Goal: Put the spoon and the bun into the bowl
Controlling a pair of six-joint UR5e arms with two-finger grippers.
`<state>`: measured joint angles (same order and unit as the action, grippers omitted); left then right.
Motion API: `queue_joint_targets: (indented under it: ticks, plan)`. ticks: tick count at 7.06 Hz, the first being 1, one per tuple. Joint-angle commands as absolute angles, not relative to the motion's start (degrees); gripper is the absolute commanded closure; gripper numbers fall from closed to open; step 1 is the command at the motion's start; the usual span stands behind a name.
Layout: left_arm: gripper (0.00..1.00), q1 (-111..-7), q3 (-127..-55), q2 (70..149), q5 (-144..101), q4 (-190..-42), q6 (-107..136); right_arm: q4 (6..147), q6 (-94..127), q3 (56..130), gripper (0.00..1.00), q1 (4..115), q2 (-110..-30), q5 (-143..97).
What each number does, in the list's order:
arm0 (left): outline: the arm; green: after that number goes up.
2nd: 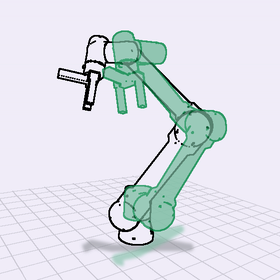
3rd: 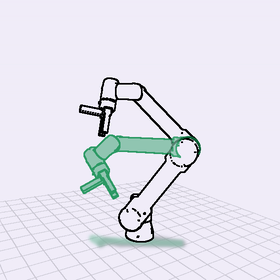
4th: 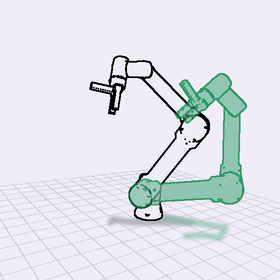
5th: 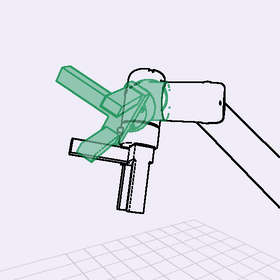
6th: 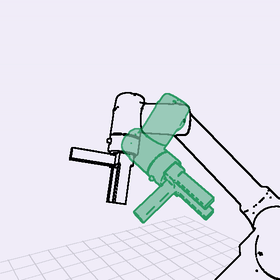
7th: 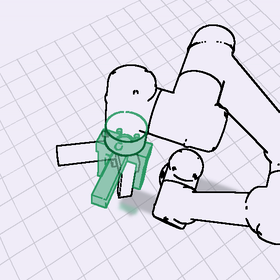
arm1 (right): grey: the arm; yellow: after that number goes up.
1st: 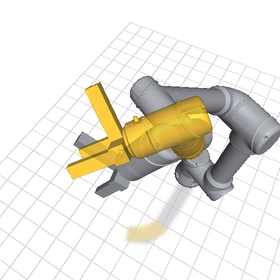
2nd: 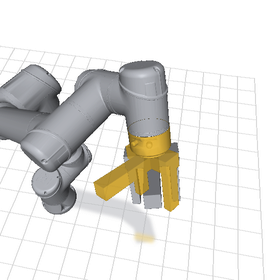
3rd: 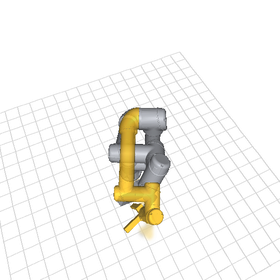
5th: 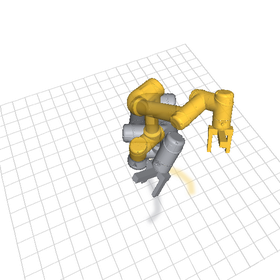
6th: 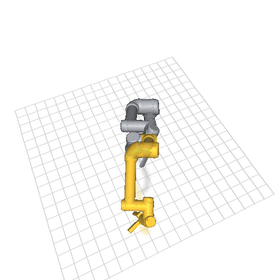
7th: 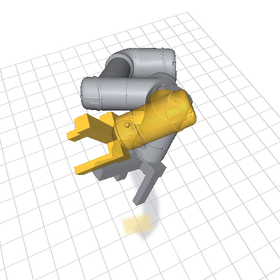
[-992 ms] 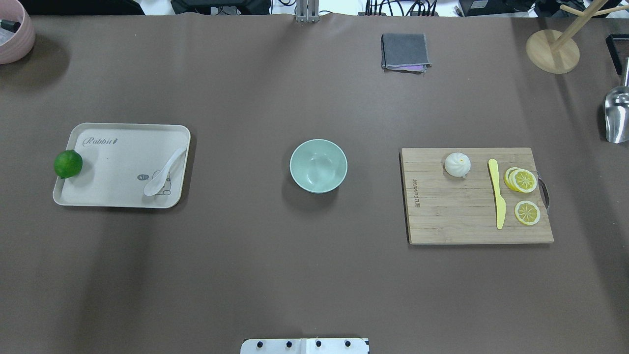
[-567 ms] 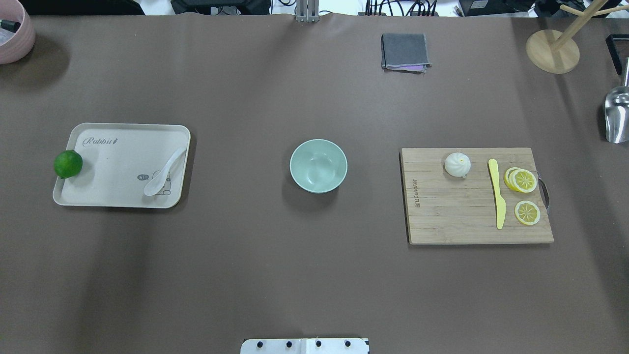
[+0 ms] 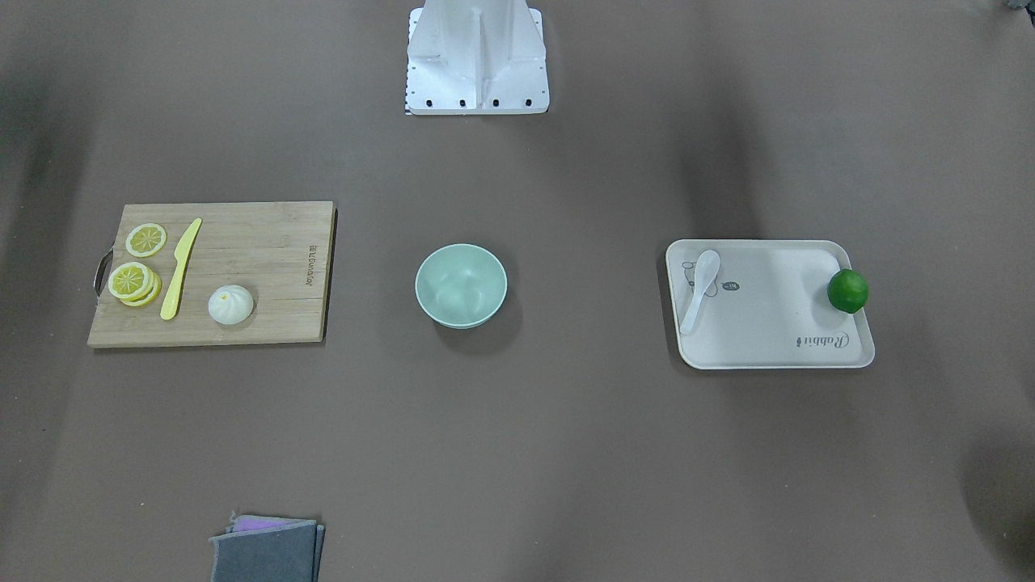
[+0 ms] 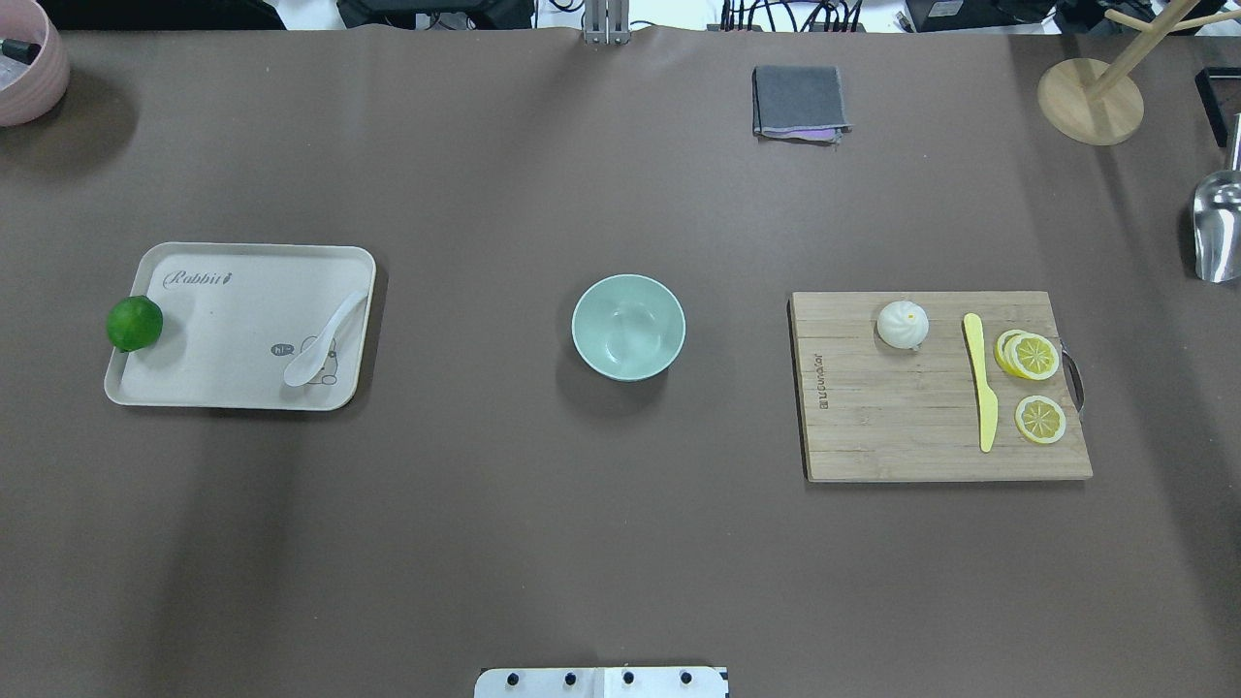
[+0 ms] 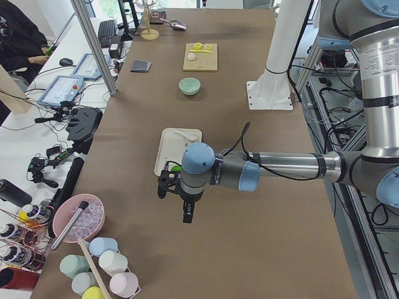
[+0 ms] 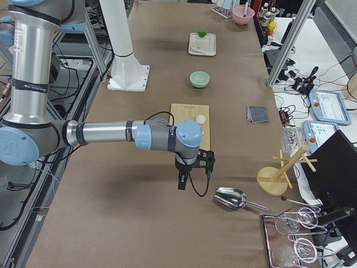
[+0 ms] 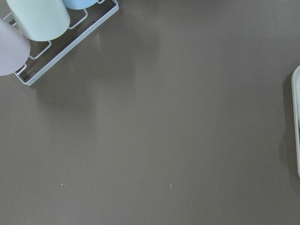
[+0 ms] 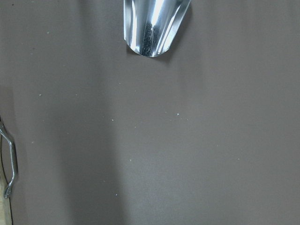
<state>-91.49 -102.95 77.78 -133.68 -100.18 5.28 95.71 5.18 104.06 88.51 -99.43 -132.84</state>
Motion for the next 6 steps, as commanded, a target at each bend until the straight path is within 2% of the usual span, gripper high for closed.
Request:
queue_joint_targets:
  ticks: [1, 6]
  plan:
    - [0.02, -91.49, -103.09, 77.78, -133.68, -100.11, 5.45, 95.71, 5.27, 104.06, 0.0, 88.51, -99.4, -132.72]
    - [0.02, -90.89, -105.1, 78.22, -134.38, -101.5, 5.53, 95.71, 5.01, 107.03, 0.0, 88.51, -99.49, -135.6]
